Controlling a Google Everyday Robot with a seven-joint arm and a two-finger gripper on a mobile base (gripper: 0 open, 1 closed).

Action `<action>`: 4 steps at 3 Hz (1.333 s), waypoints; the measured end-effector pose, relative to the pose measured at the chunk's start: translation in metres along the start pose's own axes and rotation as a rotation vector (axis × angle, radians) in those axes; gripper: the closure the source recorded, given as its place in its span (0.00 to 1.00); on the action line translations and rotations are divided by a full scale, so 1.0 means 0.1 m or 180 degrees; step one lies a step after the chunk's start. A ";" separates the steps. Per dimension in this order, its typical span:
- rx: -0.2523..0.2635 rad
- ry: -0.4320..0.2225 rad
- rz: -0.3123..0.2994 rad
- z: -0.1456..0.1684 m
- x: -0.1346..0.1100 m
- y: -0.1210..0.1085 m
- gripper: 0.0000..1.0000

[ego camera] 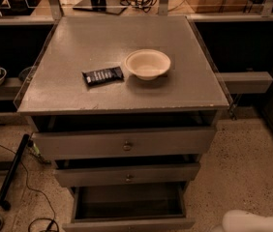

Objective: Close bottom drawer

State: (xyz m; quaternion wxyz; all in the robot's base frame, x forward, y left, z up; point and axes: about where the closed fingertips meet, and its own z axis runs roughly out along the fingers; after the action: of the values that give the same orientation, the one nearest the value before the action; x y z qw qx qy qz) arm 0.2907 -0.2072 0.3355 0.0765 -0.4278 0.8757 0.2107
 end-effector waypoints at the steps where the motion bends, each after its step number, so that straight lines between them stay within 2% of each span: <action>1: -0.0057 -0.0012 0.0035 0.15 0.06 0.05 1.00; 2: -0.0192 -0.0089 0.0132 0.51 0.09 0.06 1.00; 3: -0.0300 -0.0166 0.0201 0.74 0.09 0.02 1.00; 4: -0.0452 -0.0200 0.0205 1.00 -0.04 0.11 1.00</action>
Offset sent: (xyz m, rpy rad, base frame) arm -0.0154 0.0256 -0.0685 0.0730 0.0612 -0.0422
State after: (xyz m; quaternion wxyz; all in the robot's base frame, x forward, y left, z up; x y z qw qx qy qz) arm 0.2802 -0.1551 0.2496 0.0666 -0.3968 0.8690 0.2880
